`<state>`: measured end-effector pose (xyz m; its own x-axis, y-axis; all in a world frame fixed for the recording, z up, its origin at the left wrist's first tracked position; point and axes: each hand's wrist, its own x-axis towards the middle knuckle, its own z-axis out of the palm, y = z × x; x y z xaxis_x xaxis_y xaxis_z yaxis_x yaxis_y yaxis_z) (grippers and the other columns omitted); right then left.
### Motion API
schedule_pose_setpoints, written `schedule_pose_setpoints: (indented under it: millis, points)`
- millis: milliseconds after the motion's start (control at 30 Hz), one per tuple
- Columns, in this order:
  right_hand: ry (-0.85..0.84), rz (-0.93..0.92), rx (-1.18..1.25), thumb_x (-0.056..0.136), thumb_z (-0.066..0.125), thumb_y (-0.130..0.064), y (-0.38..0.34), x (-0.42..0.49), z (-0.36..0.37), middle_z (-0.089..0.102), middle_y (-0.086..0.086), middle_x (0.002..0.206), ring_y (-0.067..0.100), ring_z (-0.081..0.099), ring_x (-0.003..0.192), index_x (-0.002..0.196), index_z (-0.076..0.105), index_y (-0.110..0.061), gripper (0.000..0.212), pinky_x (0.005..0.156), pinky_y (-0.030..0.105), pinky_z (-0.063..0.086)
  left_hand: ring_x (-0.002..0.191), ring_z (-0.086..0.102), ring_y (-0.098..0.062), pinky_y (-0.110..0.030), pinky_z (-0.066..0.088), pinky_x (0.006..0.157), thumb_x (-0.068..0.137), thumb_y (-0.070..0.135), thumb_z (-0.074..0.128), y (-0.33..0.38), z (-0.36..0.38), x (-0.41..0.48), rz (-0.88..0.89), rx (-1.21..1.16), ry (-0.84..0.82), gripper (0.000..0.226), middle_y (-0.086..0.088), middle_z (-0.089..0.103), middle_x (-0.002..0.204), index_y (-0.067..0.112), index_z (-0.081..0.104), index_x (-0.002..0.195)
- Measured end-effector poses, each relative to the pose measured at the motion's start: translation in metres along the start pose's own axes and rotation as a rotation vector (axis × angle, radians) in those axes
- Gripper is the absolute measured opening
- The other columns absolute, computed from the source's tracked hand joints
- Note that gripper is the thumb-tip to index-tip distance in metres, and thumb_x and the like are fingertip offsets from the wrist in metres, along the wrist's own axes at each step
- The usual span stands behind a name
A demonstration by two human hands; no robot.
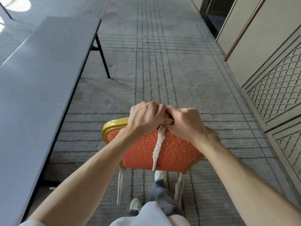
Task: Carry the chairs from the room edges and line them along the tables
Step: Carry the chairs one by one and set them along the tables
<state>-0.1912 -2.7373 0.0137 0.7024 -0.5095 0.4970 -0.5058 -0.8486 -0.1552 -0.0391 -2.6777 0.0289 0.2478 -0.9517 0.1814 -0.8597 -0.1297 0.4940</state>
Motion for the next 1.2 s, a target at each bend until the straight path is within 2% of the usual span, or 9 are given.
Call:
schedule_pose_setpoints:
  millis: [133,300,433,533,633,800,1000,1100,1200]
  points:
    - [-0.032,-0.046,0.013,0.089,0.046,-0.025,0.042,0.024,0.04,0.061,-0.004,0.055,0.019,0.059,0.045,0.087,0.068,-0.015,0.024,0.04,0.028,0.043,0.062,0.048,-0.026,-0.035,0.032,0.058,0.083,0.046,0.029,-0.018,0.027,0.047,-0.024,0.038,-0.036,0.046,-0.006,0.06,0.065,0.013,0.049,0.058]
    - [-0.232,0.02,0.013,0.09,0.06,-0.027,0.109,0.071,0.084,0.063,-0.005,0.058,0.019,0.062,0.048,0.086,0.058,-0.019,0.009,0.046,0.027,0.046,0.06,0.055,-0.025,-0.034,0.033,0.057,0.092,0.045,0.029,-0.043,0.071,0.128,-0.095,0.076,-0.111,0.053,-0.006,0.06,0.062,0.009,0.052,0.061]
    - [-0.405,0.106,0.059,0.09,0.053,-0.03,0.158,0.118,0.108,0.067,-0.005,0.067,0.02,0.066,0.06,0.087,0.051,-0.022,0.009,0.054,0.029,0.048,0.061,0.056,-0.022,-0.032,0.031,0.056,0.099,0.041,0.039,-0.055,0.094,0.188,-0.111,0.093,-0.169,0.048,-0.003,0.059,0.063,0.008,0.058,0.069]
    - [-0.417,0.076,0.101,0.088,0.045,-0.039,0.185,0.158,0.122,0.067,-0.004,0.069,0.022,0.067,0.064,0.086,0.052,-0.023,0.018,0.056,0.03,0.047,0.061,0.054,-0.02,-0.031,0.03,0.057,0.1,0.042,0.04,-0.067,0.099,0.228,-0.185,0.089,-0.081,0.049,-0.003,0.058,0.062,0.008,0.06,0.071]
    - [-0.408,0.074,0.139,0.086,0.058,-0.043,0.211,0.201,0.135,0.069,-0.002,0.075,0.025,0.068,0.071,0.089,0.056,-0.021,0.022,0.058,0.032,0.045,0.058,0.051,-0.02,-0.033,0.024,0.056,0.102,0.044,0.038,-0.08,0.098,0.269,-0.178,0.102,-0.021,0.049,-0.002,0.058,0.06,0.009,0.058,0.073]
    - [-0.377,0.107,0.122,0.084,0.061,-0.041,0.244,0.258,0.158,0.069,-0.002,0.074,0.025,0.067,0.07,0.09,0.057,-0.022,0.02,0.056,0.03,0.037,0.047,0.046,-0.02,-0.034,0.028,0.053,0.095,0.044,0.034,-0.092,0.096,0.341,-0.222,0.118,0.121,0.056,-0.002,0.047,0.044,0.01,0.045,0.051]
    - [-0.234,0.094,0.067,0.084,0.066,-0.034,0.296,0.34,0.197,0.063,-0.004,0.059,0.021,0.062,0.052,0.087,0.058,-0.022,0.015,0.049,0.025,0.031,0.046,0.046,-0.023,-0.037,0.034,0.052,0.091,0.045,0.031,-0.119,0.091,0.445,-0.21,0.107,0.165,0.057,-0.004,0.045,0.044,0.006,0.044,0.051]
    - [-0.215,0.106,0.029,0.082,0.063,-0.03,0.326,0.39,0.214,0.064,0.0,0.06,0.027,0.063,0.054,0.084,0.058,-0.021,0.011,0.049,0.027,0.031,0.051,0.047,-0.024,-0.035,0.027,0.053,0.089,0.046,0.031,-0.133,0.089,0.506,-0.185,0.14,0.166,0.054,-0.002,0.044,0.048,0.007,0.041,0.053]
    - [-0.314,0.114,0.034,0.083,0.061,-0.029,0.367,0.445,0.237,0.069,0.005,0.072,0.033,0.066,0.068,0.09,0.061,-0.02,0.012,0.055,0.031,0.034,0.056,0.045,-0.025,-0.034,0.026,0.056,0.093,0.044,0.036,-0.151,0.098,0.578,-0.227,0.158,0.142,0.053,-0.002,0.044,0.053,0.01,0.04,0.053]
